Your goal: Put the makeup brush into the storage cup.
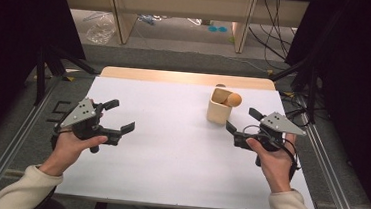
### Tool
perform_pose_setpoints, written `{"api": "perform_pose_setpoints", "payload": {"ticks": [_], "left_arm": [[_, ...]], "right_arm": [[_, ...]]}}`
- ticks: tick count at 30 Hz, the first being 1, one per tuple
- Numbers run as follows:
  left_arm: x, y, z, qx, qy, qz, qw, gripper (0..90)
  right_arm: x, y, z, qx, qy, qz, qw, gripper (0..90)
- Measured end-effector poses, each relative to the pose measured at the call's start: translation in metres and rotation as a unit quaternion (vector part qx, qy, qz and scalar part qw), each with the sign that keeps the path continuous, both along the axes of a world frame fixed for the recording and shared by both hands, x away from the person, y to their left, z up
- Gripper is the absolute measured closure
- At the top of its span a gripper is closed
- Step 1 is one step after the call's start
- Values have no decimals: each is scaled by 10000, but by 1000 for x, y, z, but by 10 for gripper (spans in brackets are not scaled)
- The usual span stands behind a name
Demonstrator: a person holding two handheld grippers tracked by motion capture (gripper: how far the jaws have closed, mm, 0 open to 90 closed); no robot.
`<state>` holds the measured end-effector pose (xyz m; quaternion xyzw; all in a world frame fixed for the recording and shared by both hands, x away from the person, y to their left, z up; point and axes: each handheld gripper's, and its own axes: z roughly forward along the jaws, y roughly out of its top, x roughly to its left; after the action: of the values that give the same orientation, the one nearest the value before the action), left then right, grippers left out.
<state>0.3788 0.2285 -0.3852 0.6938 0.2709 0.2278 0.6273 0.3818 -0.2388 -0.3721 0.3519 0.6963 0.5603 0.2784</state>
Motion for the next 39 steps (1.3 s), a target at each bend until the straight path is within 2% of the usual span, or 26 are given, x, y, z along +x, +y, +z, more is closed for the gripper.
{"api": "perform_pose_setpoints", "payload": {"ticks": [4,5,8,11,14,15,16,18,19,21,23,24,27,29,31,36,39], "left_arm": [[-6,4,0,-8,-17,40,10000,48],[-6,6,0,60,-68,0,10000,48],[-10,7,-1,-35,-7,69,10000,48],[-13,11,-1,0,-76,86,9999,47],[-17,13,-3,-51,-23,133,9999,47],[-18,14,-4,10,-61,126,9999,47],[-19,14,-5,-57,-3,158,9999,47],[-21,17,-6,-33,-42,170,9998,47],[-23,18,-7,-85,8,206,9998,47],[-25,21,-7,-13,-57,206,9998,48],[-28,23,-8,-61,7,233,9997,45],[-29,25,-8,-2,-31,229,9997,42],[-31,27,-11,-40,-53,239,9997,42],[-33,28,-12,-62,21,272,9996,42],[-34,30,-12,-34,-33,266,9996,42],[-37,31,-17,-73,60,296,9995,42],[-38,32,-19,-28,63,292,9996,42]], "right_arm": [[-7,-4,-3,12,-10,51,10000,113],[-10,-5,-5,29,-17,44,10000,117],[-15,-10,-8,-6,-4,39,10000,122],[-20,-14,-9,-14,2,60,10000,138],[-24,-17,-10,55,-65,120,9999,142],[-26,-18,-10,12,-63,62,10000,142],[-27,-18,-10,34,-113,102,9999,142],[-31,-20,-9,-41,-110,89,9999,142],[-33,-20,-9,-45,-138,89,9999,142],[-35,-22,-9,-32,-141,90,9999,142],[-38,-24,-11,-50,-142,85,9998,142],[-39,-25,-11,-47,-124,76,9999,142],[-42,-27,-13,-50,-86,72,9999,143],[-43,-28,-14,-54,-130,50,9999,145],[-44,-29,-15,-63,-114,53,9999,145],[-46,-29,-18,5,-70,96,9999,146],[-48,-29,-19,-69,-62,71,9999,146]]}}
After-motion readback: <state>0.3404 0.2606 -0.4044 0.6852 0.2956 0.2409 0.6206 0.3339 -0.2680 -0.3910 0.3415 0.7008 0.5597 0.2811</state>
